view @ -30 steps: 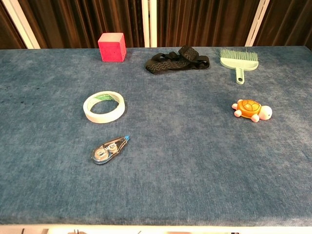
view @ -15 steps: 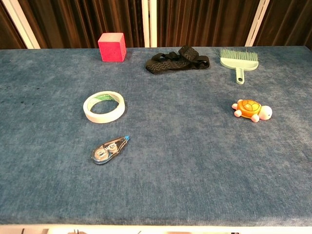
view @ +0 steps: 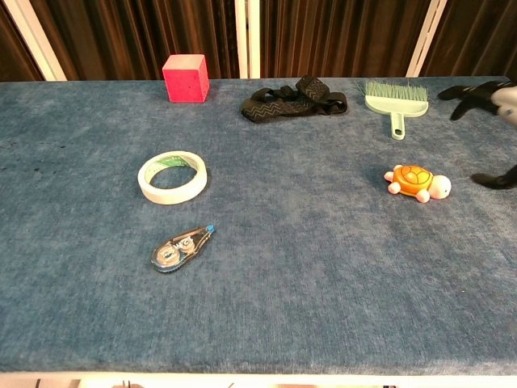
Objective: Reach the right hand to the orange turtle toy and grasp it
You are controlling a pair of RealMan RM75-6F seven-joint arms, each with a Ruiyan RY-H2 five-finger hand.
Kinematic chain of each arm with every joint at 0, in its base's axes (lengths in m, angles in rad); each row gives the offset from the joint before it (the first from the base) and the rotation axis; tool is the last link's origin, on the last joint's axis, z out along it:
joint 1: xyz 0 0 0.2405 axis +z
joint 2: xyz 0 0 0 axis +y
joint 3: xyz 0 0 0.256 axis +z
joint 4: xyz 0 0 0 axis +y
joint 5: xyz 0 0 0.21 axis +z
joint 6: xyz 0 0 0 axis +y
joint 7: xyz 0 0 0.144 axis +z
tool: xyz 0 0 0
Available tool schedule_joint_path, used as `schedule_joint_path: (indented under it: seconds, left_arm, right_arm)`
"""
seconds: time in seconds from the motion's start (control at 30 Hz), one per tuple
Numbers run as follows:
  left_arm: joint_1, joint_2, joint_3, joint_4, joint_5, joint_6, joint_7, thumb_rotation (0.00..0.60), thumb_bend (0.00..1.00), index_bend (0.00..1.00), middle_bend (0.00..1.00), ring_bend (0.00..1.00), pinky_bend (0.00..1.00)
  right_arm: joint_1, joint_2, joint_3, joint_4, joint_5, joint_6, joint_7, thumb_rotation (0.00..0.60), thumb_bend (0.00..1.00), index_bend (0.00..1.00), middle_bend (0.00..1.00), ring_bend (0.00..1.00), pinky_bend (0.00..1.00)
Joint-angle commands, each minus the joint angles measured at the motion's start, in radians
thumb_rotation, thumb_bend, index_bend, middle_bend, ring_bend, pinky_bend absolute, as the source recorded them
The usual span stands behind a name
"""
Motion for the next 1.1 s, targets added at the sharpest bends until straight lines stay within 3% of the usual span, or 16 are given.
schedule_joint_path:
  seconds: [0.03,0.27,0.67,0.83,1.1]
  left_arm:
    - [0.0,-0.001,-0.001,0.006,-0.002,0.0,-0.007,0.6,0.0,0.08,0.0,0.0,0.02]
    - [0.0,-0.009,-0.002,0.032,-0.01,-0.008,-0.037,0.6,0.0,0.08,0.0,0.0,0.02]
    - [0.002,-0.014,-0.004,0.052,-0.02,-0.01,-0.058,0.6,0.0,0.08,0.0,0.0,0.02]
    - [0.003,-0.016,-0.005,0.056,-0.024,-0.012,-0.063,0.6,0.0,0.08,0.0,0.0,0.01]
    - [0.005,-0.022,-0.004,0.069,-0.027,-0.015,-0.074,0.6,0.0,0.08,0.0,0.0,0.02]
  right_arm:
    - [0.039,-0.062,0.006,0.024,0.06,-0.014,-0.064,0.6,0.21,0.04,0.17,0.0,0.0]
    - [0.07,-0.117,-0.005,0.071,0.122,-0.011,-0.11,0.6,0.22,0.07,0.18,0.0,0.0]
    - [0.108,-0.186,-0.012,0.158,0.154,-0.006,-0.097,0.6,0.25,0.22,0.23,0.0,0.0]
    - [0.118,-0.207,-0.018,0.187,0.158,0.001,-0.095,0.6,0.28,0.35,0.35,0.01,0.0]
    - [0.123,-0.255,-0.039,0.245,0.142,0.028,-0.098,0.6,0.33,0.67,0.62,0.16,0.0]
